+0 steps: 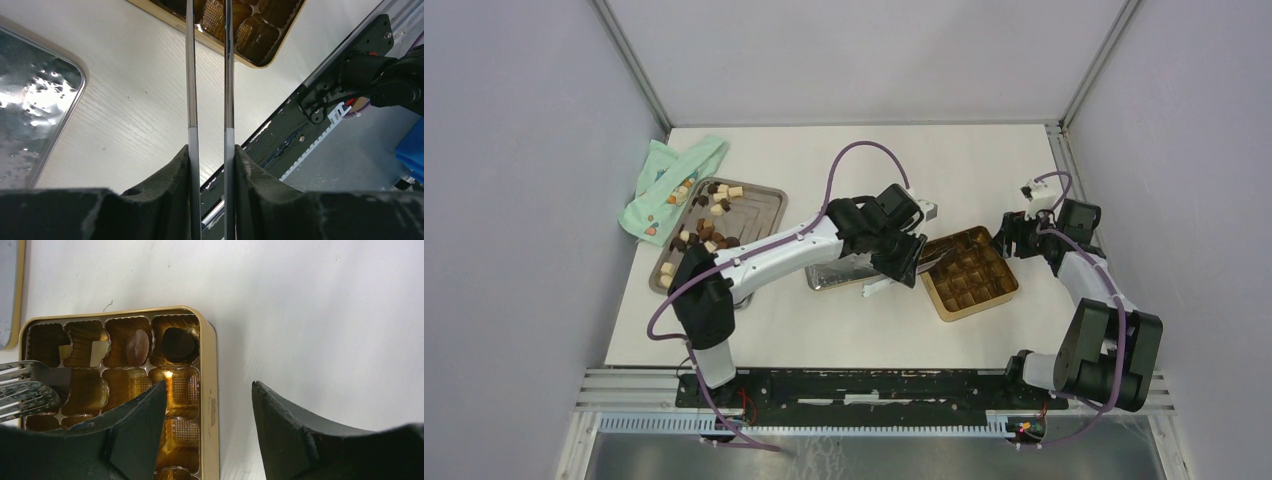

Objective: Pack the chocolate
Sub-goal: Place the fake chocolate in the packing box.

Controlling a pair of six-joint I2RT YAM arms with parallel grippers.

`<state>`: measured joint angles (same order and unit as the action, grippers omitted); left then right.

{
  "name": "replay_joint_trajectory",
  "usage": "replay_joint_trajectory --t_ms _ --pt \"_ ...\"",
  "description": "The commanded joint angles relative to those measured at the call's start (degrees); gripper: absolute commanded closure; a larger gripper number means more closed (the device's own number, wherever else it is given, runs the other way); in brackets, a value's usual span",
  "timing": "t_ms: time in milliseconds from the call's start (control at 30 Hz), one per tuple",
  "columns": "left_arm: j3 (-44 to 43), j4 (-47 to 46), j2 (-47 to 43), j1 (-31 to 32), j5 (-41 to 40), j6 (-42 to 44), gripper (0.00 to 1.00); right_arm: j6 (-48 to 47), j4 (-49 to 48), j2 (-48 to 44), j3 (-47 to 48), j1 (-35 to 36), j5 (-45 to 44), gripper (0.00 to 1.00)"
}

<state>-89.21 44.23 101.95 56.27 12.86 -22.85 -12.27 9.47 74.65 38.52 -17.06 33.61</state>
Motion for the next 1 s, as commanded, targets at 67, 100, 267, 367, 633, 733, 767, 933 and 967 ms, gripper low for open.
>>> replay_joint_trajectory --t_ms 67,100,267,367,633,733,767,933,967 --pt "-2.73 -1.08 0.45 0.42 -0.88 2.7 0.6 -0.25 -2.57 -2.05 -0.73 -0.66 1.39 0.31" --pt "-2.73 -1.1 0.53 0.37 -0.76 2.64 0.59 -0.21 -2.62 -2.12 -0.82 -0.63 1.46 0.31" --pt "-2.49 -1.46 0.55 0.41 -0.5 2.35 0.58 -0.21 -2.71 -2.27 -0.99 -0.79 1.6 0.31" --pt "-2.38 -1.81 0.17 0.44 -0.76 2.21 0.58 -0.12 -2.68 -2.49 -0.99 -0.89 1.77 0.31" --pt "-0.52 -4.29 -5.54 0.17 -4.74 0.84 0.59 -0.47 -2.56 -4.42 -1.2 -1.26 4.1 0.31" --pt "1.98 -4.6 -9.54 -0.57 -8.22 0.31 0.59 -1.2 -2.66 -6.36 -2.16 -1.37 4.95 0.29" --pt "3.09 -4.52 -11.02 -1.07 -9.18 0.08 0.59 -1.47 -2.88 -7.12 -2.71 -1.38 5.15 0.28" --pt "9.1 -3.48 -18.65 -5.09 -12.52 -0.41 0.59 -2.31 -3.6 -9.65 -4.63 -1.49 6.68 0.27" --pt "10.06 -3.12 -20.03 -6.07 -12.67 -0.44 0.59 -2.45 -3.67 -9.97 -4.77 -1.56 7.01 0.27"
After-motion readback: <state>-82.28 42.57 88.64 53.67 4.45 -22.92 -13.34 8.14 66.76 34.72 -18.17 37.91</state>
